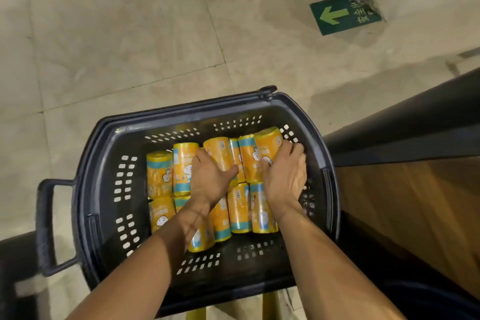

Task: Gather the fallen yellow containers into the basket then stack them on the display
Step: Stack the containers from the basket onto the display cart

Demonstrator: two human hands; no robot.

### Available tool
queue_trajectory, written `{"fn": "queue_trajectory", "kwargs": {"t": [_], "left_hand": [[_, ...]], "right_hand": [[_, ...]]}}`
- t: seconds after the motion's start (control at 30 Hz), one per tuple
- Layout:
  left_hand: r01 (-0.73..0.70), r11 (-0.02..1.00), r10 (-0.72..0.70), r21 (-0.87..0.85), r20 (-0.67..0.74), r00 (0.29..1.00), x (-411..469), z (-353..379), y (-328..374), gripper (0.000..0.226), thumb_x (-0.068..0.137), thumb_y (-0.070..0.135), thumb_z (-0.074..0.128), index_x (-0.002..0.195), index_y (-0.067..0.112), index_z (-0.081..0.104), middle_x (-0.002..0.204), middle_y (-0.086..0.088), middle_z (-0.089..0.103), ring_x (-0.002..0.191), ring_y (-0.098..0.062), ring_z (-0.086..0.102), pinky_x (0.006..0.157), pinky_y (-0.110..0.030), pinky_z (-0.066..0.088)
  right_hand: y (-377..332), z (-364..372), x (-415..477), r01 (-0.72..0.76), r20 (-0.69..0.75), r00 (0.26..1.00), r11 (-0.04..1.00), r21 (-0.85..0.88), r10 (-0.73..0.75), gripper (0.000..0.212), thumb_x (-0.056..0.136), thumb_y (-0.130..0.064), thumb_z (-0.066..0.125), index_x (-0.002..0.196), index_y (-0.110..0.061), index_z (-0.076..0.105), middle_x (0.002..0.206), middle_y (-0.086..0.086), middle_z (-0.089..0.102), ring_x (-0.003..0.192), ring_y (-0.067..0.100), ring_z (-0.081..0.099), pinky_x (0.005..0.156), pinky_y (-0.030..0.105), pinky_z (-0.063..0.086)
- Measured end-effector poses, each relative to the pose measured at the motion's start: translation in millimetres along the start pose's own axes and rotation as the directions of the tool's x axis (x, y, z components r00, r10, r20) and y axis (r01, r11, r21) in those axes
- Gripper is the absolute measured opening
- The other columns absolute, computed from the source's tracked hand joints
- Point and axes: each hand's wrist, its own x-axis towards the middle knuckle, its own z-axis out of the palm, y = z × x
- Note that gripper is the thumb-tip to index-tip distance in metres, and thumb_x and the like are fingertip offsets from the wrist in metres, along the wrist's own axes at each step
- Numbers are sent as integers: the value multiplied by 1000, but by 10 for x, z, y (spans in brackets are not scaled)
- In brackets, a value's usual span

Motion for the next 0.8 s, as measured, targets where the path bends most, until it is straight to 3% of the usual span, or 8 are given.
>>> {"fn": "queue_trajectory", "kwargs": {"t": [0.1, 0.17, 0.27, 0.4, 0.5, 0.6, 0.7, 0.8], "left_hand": [[20, 993, -14, -115, 55, 998, -6, -94, -27, 73, 80, 45, 82, 137, 16, 45, 128, -7, 51, 112, -27, 58, 96, -44, 52], [37, 972, -14, -230, 99, 995, -53, -189, -58, 58, 85, 39, 80, 131, 26, 48, 126, 0, 56, 108, -20, 61, 90, -37, 53], [82, 902, -6, -424, 177, 984, -183, -367, -65, 34, 94, 33, 71, 120, 37, 49, 114, 10, 65, 102, -9, 65, 79, -25, 50], [113, 776, 33, -621, 220, 975, -383, -616, -4, 24, 98, 28, 64, 118, 41, 56, 109, 11, 71, 106, -11, 68, 93, -36, 53], [75, 714, 79, -696, 186, 979, -497, -764, 126, 29, 93, 42, 72, 119, 40, 58, 117, 4, 72, 109, -19, 70, 101, -49, 54], [-4, 680, 142, -733, 127, 982, -652, -888, 355, 31, 92, 44, 74, 118, 38, 58, 118, -1, 72, 110, -25, 70, 98, -51, 56], [-89, 636, 203, -766, 55, 978, -889, -1043, 616, 38, 89, 44, 75, 121, 31, 59, 116, 0, 73, 109, -23, 71, 99, -49, 55], [-188, 597, 311, -780, 10, 950, -1205, -1258, 876, 40, 86, 48, 76, 120, 31, 63, 112, 2, 75, 105, -19, 72, 98, -48, 56]], "right_hand": [[-15, -3, -38, 32, 19, 999, 998, 57, -33, 61, 83, -31, 83, 124, -15, 42, 125, 9, 52, 109, 24, 58, 85, 39, 56], [5, -14, -29, 21, 60, 998, 988, 150, -30, 60, 84, -29, 82, 123, -18, 38, 122, 7, 58, 110, 25, 60, 88, 42, 55], [61, -84, -11, -44, 104, 995, 932, 360, 7, 59, 88, -41, 76, 129, -24, 38, 125, 2, 60, 113, 22, 58, 90, 46, 54], [36, -340, -107, -199, 237, 971, 657, 727, 31, 42, 92, -43, 71, 125, -39, 45, 110, -11, 65, 98, 10, 67, 83, 39, 59], [-19, -603, -143, -232, 291, 956, 512, 827, -37, 35, 97, -37, 67, 127, -32, 50, 107, -7, 67, 97, 13, 71, 77, 33, 60], [-105, -898, -241, -244, 275, 960, 349, 905, -43, 43, 93, -45, 71, 127, -26, 54, 115, 4, 70, 99, 19, 73, 81, 40, 63], [-129, -1242, -412, -194, 209, 978, 278, 941, -24, 57, 79, -59, 76, 121, -23, 59, 114, 9, 72, 99, 23, 74, 84, 46, 62], [-47, -1675, -699, -108, 113, 994, 268, 957, -5, 41, 88, -51, 74, 117, -24, 61, 107, 6, 73, 94, 19, 74, 81, 39, 63]]}}
